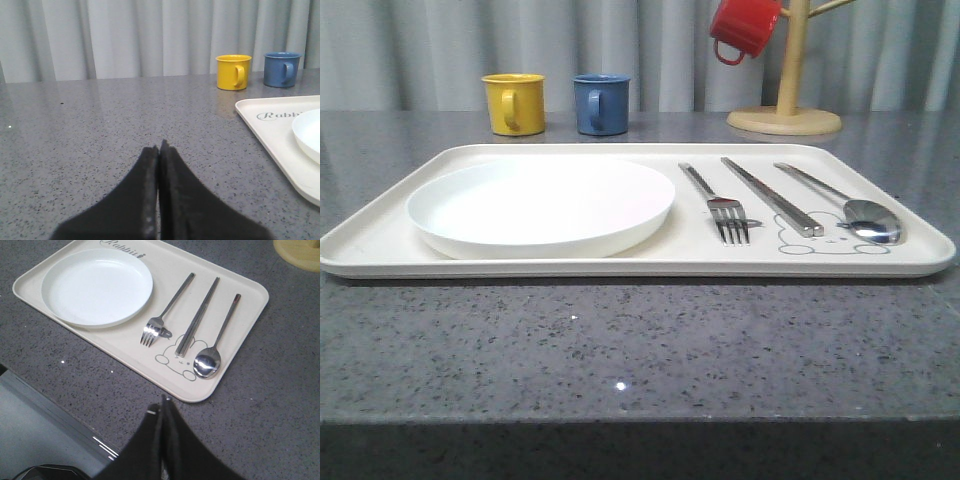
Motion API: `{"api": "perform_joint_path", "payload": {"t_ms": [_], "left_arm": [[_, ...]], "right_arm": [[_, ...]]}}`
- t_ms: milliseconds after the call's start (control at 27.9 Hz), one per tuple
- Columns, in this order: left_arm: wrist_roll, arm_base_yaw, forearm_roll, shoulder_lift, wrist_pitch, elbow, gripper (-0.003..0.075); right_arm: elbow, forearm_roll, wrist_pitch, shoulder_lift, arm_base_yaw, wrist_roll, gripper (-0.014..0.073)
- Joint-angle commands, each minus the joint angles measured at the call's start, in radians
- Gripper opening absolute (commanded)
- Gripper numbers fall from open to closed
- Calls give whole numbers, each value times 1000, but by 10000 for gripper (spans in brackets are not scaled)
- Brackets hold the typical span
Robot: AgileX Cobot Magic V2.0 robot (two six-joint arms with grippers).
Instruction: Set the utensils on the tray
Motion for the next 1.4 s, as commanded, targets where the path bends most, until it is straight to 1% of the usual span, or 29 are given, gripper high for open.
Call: {"api": "perform_joint_path", "payload": {"t_ms": [0, 179, 251, 573, 752, 1361], "left_arm": [[-13, -7, -10, -25, -85, 3, -18], [-14, -59, -6, -25, -90, 3, -18], [-27, -71, 19, -25, -102, 3, -18], [-39, -71, 23, -25, -108, 3, -18], [-91, -71, 32, -25, -108, 3, -18], [-92, -71, 33, -25, -108, 3, -18]], "right_arm": [[-23, -8, -67, 2, 0, -3, -69], [-23, -8, -67, 2, 0, -3, -69], [-23, -8, -67, 2, 0, -3, -69], [-23, -8, -67, 2, 0, -3, -69], [-23, -8, -67, 2, 0, -3, -69], [-23, -8, -67, 2, 0, -3, -69]]}}
